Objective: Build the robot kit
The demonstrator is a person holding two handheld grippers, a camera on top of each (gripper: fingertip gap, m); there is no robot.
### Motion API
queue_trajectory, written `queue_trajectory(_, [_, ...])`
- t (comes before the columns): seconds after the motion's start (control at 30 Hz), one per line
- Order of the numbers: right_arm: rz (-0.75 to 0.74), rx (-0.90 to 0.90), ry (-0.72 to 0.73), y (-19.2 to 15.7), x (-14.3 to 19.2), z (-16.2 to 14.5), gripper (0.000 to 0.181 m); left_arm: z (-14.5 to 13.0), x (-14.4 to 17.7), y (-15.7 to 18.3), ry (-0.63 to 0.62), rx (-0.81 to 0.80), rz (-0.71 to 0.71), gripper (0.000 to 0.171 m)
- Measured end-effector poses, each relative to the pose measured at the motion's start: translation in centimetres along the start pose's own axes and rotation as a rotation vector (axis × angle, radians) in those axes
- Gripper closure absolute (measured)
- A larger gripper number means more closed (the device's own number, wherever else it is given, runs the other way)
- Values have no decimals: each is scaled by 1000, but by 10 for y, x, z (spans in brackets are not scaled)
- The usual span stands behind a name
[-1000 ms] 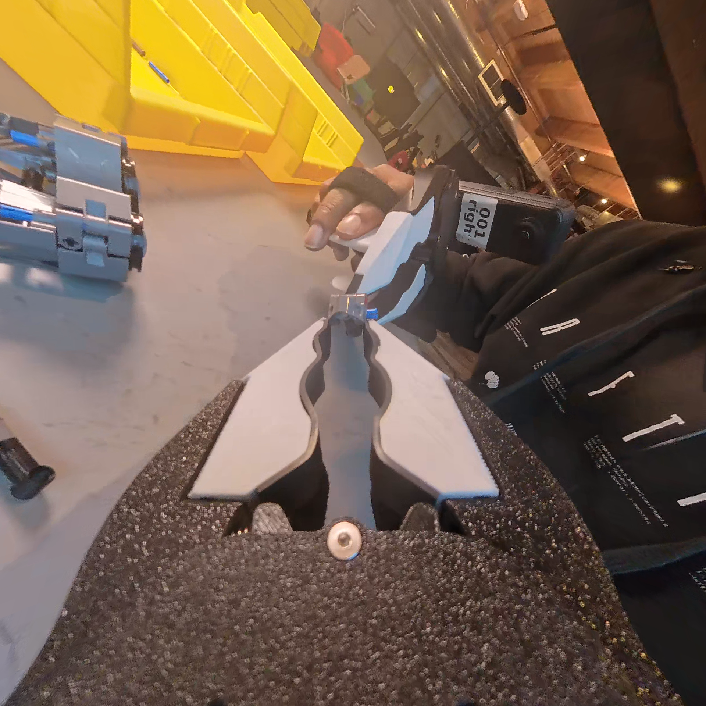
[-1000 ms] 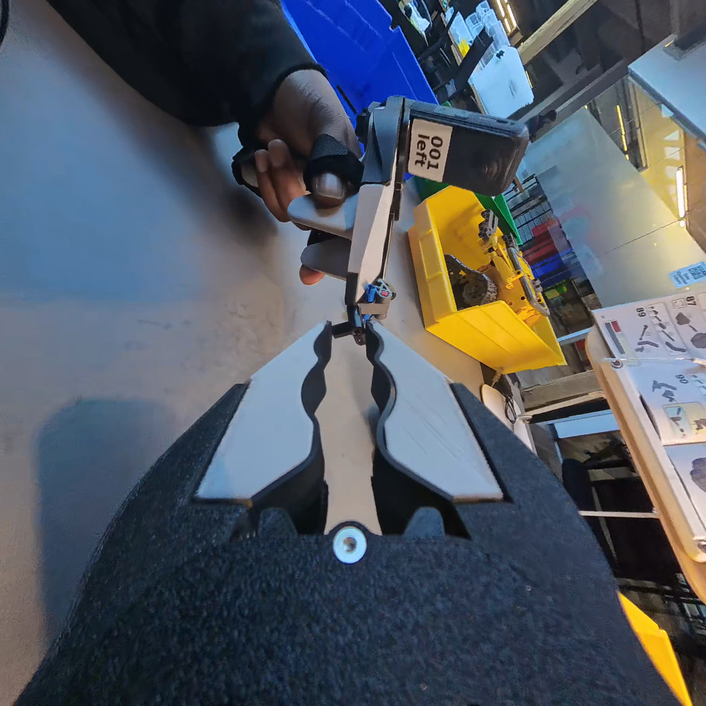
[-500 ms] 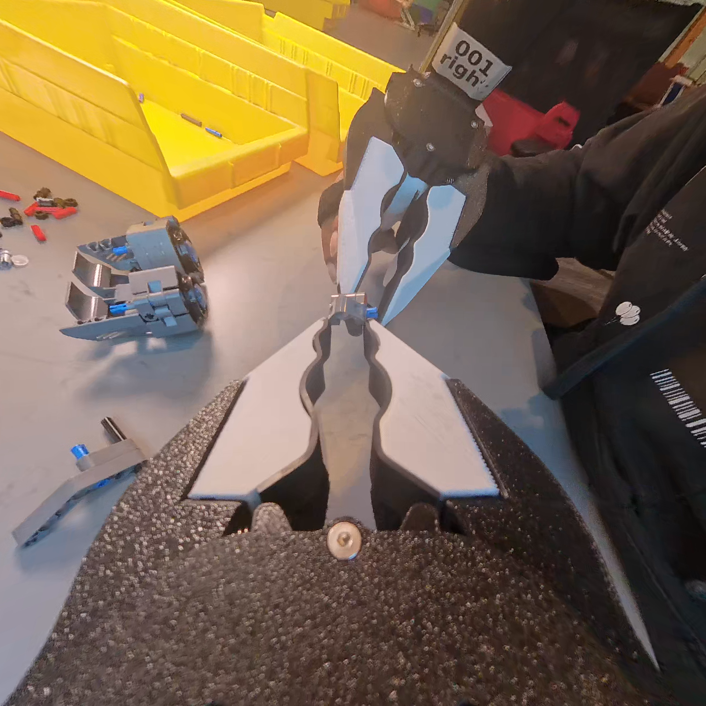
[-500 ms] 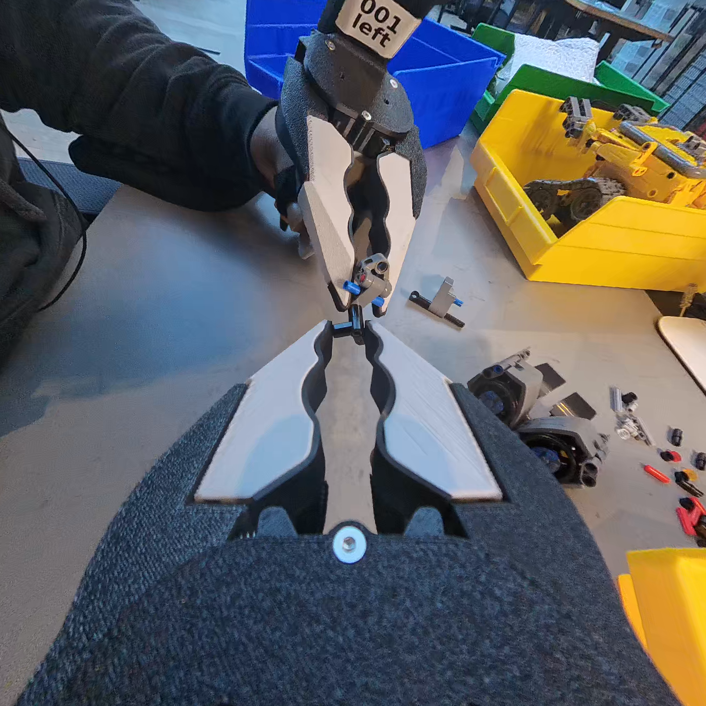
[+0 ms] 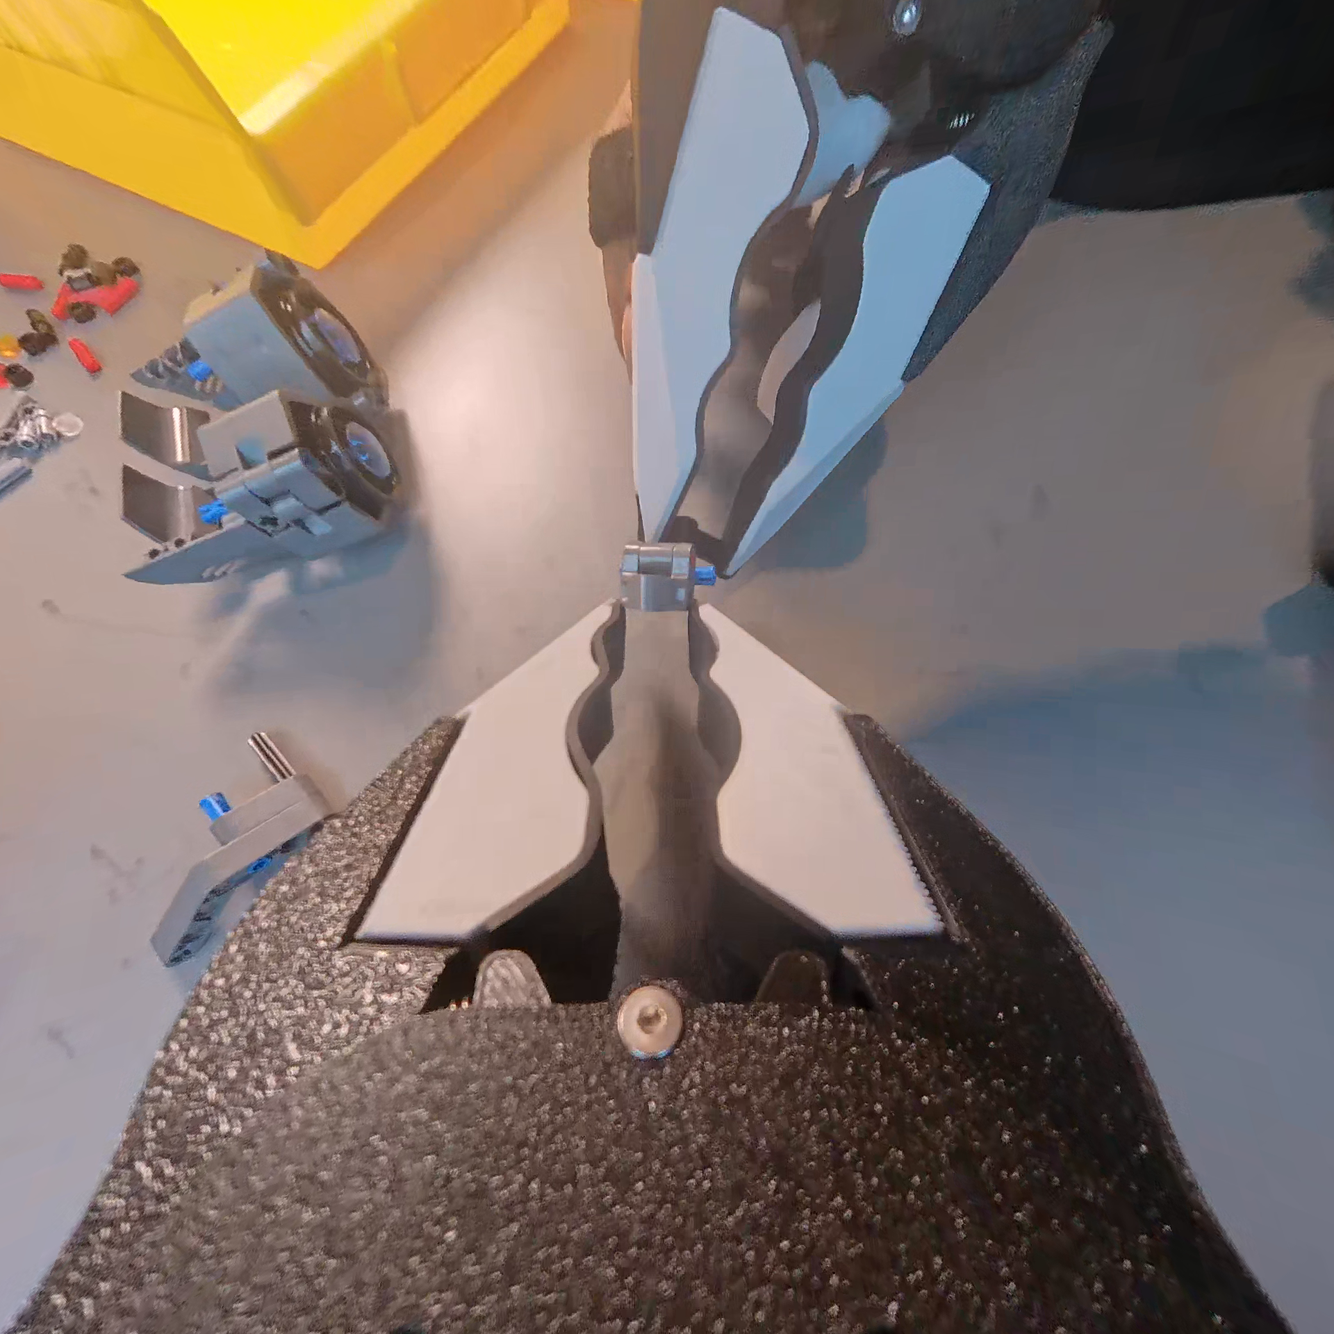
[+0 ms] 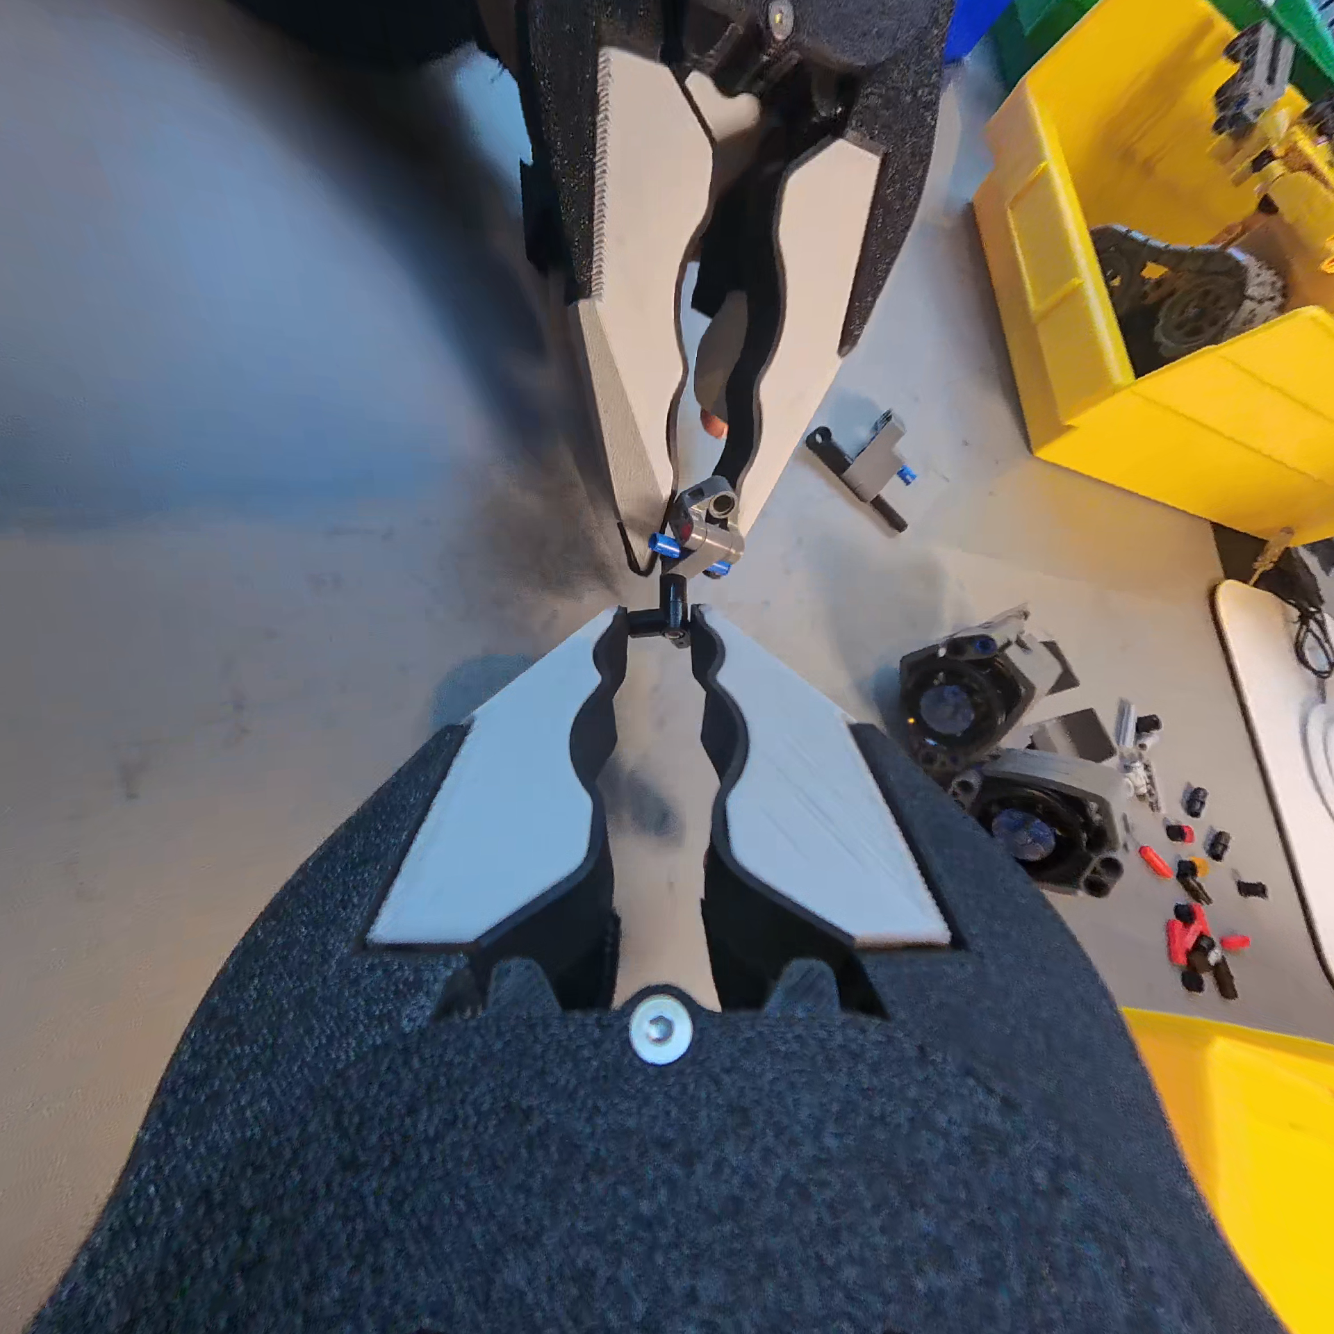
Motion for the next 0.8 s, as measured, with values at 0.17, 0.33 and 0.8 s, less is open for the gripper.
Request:
queue_trajectory(0.17, [27, -24, -69, -1, -2, -3, 157, -2, -6, 3, -57, -20, -2, 156])
queue_trajectory(0.33, [62, -123, -45, 3, 4, 0, 152, -2, -7, 5, -75, -37, 1, 156])
queue_trajectory(0.8, [40, -152, -92, 6, -1, -4, 170, -2, 12, 1, -16, -5, -41, 153])
Point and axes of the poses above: each gripper's, where its closed fingertips meet, x back along the fingers, z out of its top, y = z × x across the jaws, the point moved 9 cm from there along x, back along the fingers, and after that the axes turned 12 degrees about -x, right-handed, at the moved point
